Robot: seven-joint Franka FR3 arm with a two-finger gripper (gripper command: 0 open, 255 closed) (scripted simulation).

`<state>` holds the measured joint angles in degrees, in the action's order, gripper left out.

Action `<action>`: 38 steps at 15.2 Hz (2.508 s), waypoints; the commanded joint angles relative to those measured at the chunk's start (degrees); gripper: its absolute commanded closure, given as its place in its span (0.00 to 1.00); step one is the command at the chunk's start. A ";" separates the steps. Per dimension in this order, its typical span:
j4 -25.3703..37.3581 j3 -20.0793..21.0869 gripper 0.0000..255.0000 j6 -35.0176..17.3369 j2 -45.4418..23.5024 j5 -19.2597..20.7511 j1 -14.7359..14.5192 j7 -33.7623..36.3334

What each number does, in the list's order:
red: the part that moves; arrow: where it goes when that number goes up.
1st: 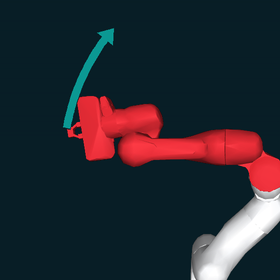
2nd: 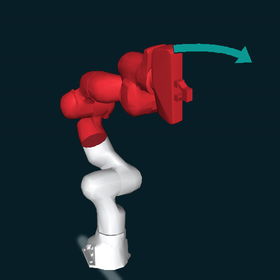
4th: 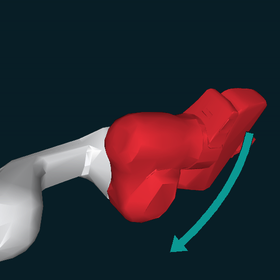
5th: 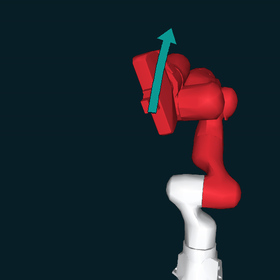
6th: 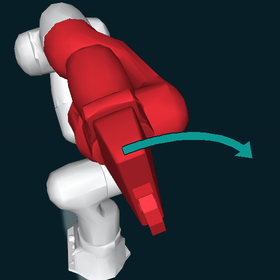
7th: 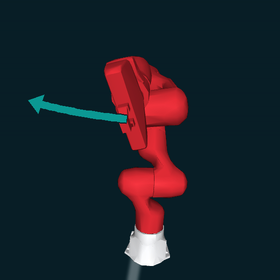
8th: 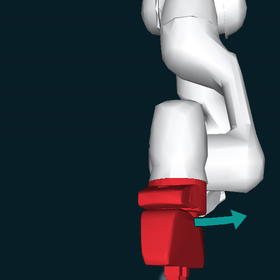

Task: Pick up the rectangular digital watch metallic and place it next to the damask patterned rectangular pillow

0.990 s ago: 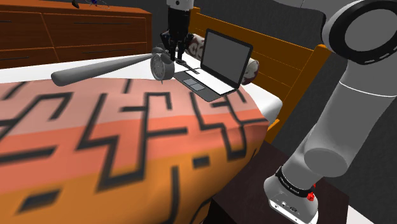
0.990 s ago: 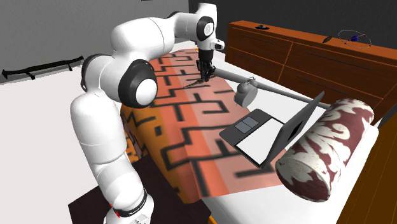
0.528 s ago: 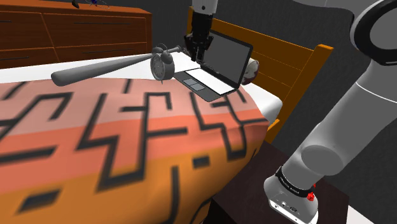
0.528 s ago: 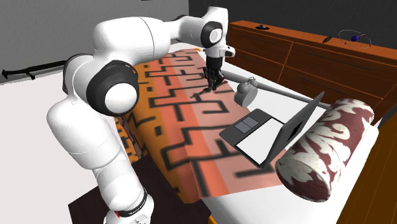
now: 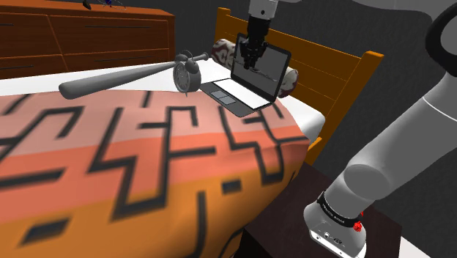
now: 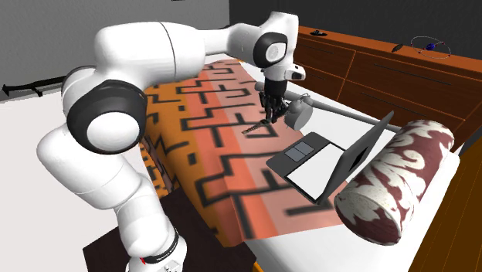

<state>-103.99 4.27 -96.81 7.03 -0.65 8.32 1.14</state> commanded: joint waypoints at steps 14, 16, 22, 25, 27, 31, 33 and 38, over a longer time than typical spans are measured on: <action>-1.82 -12.24 1.00 0.00 1.84 1.80 9.01 -20.98; -0.93 -13.89 1.00 0.08 1.05 1.93 10.17 -23.79; 3.39 -18.74 1.00 0.57 -2.76 1.68 13.78 -32.34; 2.35 -19.28 1.00 -0.91 -3.20 1.62 14.26 -33.35; 0.68 -19.29 1.00 -2.47 -3.09 1.65 14.26 -33.32; -2.49 -19.31 1.00 -5.56 -3.01 1.68 14.28 -33.30; -3.98 -19.33 1.00 -7.10 -3.06 1.68 14.29 -33.31; -7.47 -19.38 1.00 -10.91 -3.39 1.61 14.33 -33.36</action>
<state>-110.47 -15.16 -106.83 3.50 0.93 22.68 -32.33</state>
